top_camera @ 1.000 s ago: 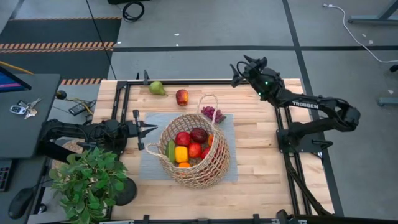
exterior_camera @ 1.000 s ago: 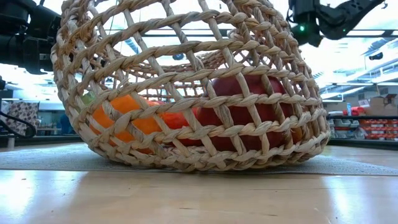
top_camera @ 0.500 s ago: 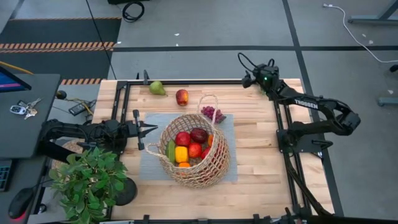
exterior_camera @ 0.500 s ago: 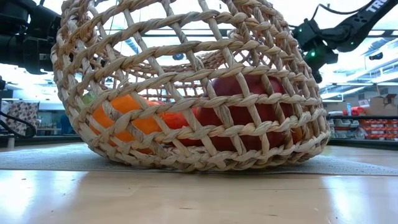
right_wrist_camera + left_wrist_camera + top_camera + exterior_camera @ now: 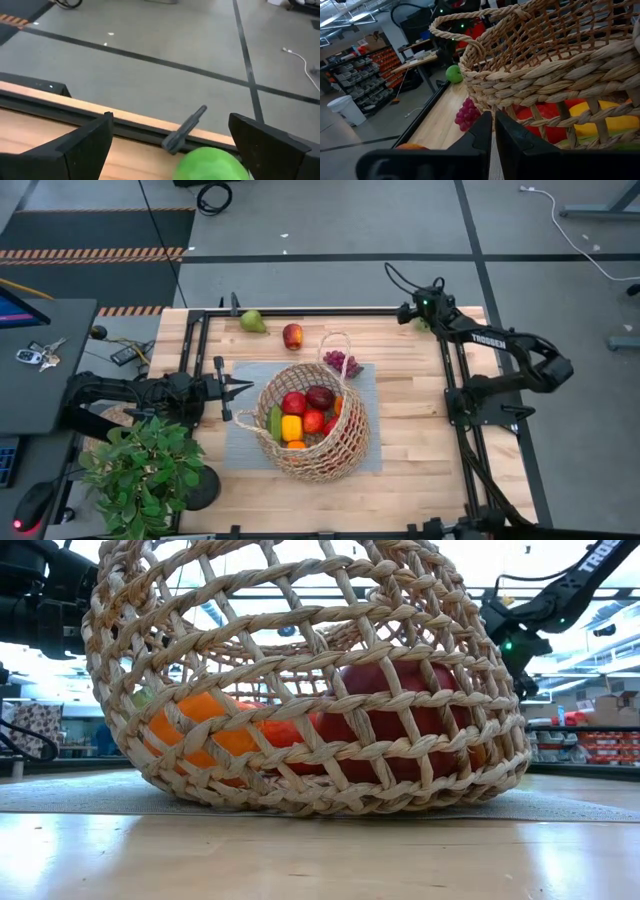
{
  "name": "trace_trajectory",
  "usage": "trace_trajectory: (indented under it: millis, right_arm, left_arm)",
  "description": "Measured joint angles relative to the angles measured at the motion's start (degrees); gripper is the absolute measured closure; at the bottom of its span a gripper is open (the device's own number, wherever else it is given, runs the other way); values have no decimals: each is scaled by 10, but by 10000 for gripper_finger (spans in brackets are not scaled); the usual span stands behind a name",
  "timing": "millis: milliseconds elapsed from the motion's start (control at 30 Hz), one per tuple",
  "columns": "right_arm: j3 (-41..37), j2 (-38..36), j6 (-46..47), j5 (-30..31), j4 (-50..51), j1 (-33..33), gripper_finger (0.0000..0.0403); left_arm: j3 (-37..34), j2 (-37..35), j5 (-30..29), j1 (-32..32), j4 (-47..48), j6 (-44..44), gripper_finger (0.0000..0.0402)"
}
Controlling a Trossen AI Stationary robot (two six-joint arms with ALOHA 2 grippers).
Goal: Build produce basket
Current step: Put the green apple into the brown basket
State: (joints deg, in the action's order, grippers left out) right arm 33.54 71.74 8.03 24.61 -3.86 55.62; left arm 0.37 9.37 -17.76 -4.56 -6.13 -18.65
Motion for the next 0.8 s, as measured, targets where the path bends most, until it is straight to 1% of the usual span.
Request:
trace_trajectory:
  millis: [300, 467, 533, 633, 700, 800]
  right_arm:
    - [0, 80, 25, 17, -22, 0, 4]
    - [1, 103, 25, 33, -38, 0, 5]
    - [15, 110, 20, 33, -23, 3, 7]
    - [56, 115, 10, 30, 36, 4, 7]
    - [98, 122, 8, 28, 113, 1, 8]
    - [178, 145, 4, 37, 254, -2, 8]
  left_arm:
    - [0, 0, 0, 0, 0, 0, 367]
    - [0, 0, 0, 0, 0, 0, 373]
    - [0, 0, 0, 0, 0, 0, 374]
    - [0, 0, 0, 0, 0, 0, 372]
    - [0, 0, 0, 0, 0, 0, 370]
    - [0, 0, 0, 0, 0, 0, 366]
